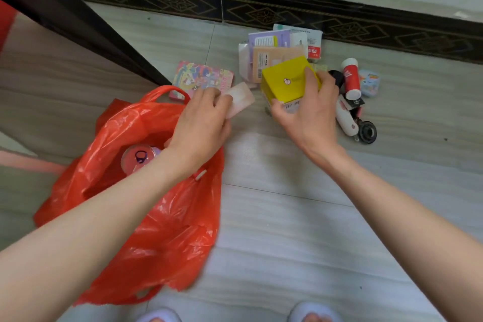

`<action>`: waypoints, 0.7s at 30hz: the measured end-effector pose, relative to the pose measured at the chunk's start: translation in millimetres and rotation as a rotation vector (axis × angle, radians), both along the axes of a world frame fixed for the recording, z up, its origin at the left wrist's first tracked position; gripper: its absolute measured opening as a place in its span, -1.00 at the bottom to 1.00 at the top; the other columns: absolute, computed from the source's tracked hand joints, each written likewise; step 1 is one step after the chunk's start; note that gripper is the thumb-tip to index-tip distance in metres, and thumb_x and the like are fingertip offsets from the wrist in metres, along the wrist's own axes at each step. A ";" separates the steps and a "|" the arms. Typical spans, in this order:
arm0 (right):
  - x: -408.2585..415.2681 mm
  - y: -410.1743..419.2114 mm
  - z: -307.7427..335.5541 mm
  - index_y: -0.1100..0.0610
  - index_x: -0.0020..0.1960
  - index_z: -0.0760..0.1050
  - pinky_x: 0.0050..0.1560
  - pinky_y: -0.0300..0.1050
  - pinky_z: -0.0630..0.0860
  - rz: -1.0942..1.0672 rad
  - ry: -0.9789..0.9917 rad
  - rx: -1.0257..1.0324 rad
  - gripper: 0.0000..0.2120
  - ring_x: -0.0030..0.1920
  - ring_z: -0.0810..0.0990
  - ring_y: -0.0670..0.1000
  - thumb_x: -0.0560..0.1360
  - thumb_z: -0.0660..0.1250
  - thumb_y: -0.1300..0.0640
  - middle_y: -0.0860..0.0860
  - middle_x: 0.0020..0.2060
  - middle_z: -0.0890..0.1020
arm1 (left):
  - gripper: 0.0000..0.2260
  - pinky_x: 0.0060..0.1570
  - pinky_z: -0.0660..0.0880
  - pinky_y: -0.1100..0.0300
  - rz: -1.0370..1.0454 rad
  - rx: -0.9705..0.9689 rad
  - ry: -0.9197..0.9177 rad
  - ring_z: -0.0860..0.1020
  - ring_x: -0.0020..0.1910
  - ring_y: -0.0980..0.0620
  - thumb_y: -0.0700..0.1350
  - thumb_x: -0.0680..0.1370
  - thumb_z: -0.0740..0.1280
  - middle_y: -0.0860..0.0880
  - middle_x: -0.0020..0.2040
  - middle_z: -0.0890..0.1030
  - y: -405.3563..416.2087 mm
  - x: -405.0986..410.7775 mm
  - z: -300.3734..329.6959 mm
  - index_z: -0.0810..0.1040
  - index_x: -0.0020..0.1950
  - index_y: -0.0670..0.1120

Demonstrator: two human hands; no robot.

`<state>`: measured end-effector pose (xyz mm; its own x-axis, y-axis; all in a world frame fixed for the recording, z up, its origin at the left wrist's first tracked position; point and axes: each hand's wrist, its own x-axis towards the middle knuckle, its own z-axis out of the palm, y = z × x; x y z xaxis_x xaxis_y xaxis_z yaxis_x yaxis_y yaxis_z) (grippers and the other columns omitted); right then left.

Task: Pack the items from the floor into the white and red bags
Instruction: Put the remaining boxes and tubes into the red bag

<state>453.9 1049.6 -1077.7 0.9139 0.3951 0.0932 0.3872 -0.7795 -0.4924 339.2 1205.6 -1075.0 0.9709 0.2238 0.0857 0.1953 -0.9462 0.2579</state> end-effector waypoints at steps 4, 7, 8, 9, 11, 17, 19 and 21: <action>-58.7 -18.3 7.4 0.24 0.35 0.31 0.30 0.00 0.26 0.056 0.126 0.091 -0.23 0.27 0.32 0.21 0.28 0.20 -0.20 0.24 0.26 0.36 | -0.75 -0.04 0.40 -0.01 0.072 -0.086 -0.032 0.44 -0.03 -0.18 -0.15 0.43 0.29 -0.19 0.03 0.50 -17.9 -77.5 22.7 0.49 0.06 -0.22; -107.5 -29.9 7.1 0.23 0.34 0.32 0.33 -0.10 0.24 0.135 0.240 0.111 -0.23 0.28 0.32 0.16 0.27 0.18 -0.23 0.19 0.26 0.36 | -0.75 -0.01 0.38 0.04 0.154 -0.073 0.053 0.45 -0.03 -0.18 -0.12 0.44 0.27 -0.18 0.02 0.50 -25.6 -136.8 18.7 0.50 0.07 -0.20; -123.4 -32.6 7.2 0.22 0.34 0.32 0.32 -0.14 0.21 0.175 0.269 0.106 -0.23 0.28 0.32 0.14 0.28 0.19 -0.24 0.18 0.27 0.36 | -0.76 -0.02 0.40 0.03 0.193 -0.071 0.086 0.45 -0.04 -0.18 -0.15 0.44 0.31 -0.17 0.02 0.50 -27.0 -155.9 16.4 0.50 0.07 -0.19; -137.7 -33.5 7.4 0.22 0.35 0.32 0.32 -0.18 0.20 0.221 0.291 0.100 -0.23 0.29 0.32 0.13 0.29 0.20 -0.24 0.17 0.27 0.37 | -0.75 -0.05 0.44 0.01 0.241 -0.073 0.116 0.46 -0.05 -0.19 -0.19 0.42 0.36 -0.18 0.03 0.51 -27.7 -173.2 15.2 0.50 0.07 -0.19; -161.3 -30.0 7.4 0.23 0.34 0.33 0.33 -0.19 0.19 0.329 0.311 0.091 -0.25 0.29 0.32 0.12 0.30 0.23 -0.22 0.18 0.28 0.38 | -0.72 -0.12 0.49 -0.04 0.343 -0.071 0.163 0.47 -0.07 -0.23 -0.25 0.36 0.44 -0.21 0.03 0.52 -28.9 -201.3 16.3 0.51 0.04 -0.20; -188.2 13.3 2.7 0.24 0.31 0.32 0.32 -0.12 0.25 0.615 0.286 0.021 -0.30 0.29 0.30 0.12 0.33 0.30 -0.18 0.23 0.30 0.37 | -0.86 -0.16 0.49 -0.06 0.465 0.023 0.272 0.51 -0.09 -0.25 -0.22 0.40 0.39 -0.25 0.04 0.56 -11.6 -228.0 -0.5 0.55 -0.07 -0.22; -190.3 28.6 -4.7 0.26 0.32 0.32 0.31 0.02 0.32 0.671 0.300 -0.040 -0.29 0.31 0.35 0.22 0.32 0.36 -0.14 0.26 0.31 0.36 | -0.79 -0.15 0.46 -0.03 0.446 0.038 0.319 0.51 -0.03 -0.22 -0.10 0.45 0.23 -0.23 0.07 0.56 -1.7 -233.1 -8.0 0.57 -0.08 -0.20; -190.6 35.7 -14.5 0.28 0.34 0.33 0.31 0.11 0.33 0.721 0.303 -0.096 -0.28 0.32 0.35 0.30 0.33 0.40 -0.11 0.31 0.33 0.34 | -0.68 -0.15 0.47 0.00 0.385 0.022 0.375 0.53 0.02 -0.19 -0.02 0.45 0.13 -0.19 0.11 0.57 3.0 -240.4 -13.7 0.58 -0.03 -0.17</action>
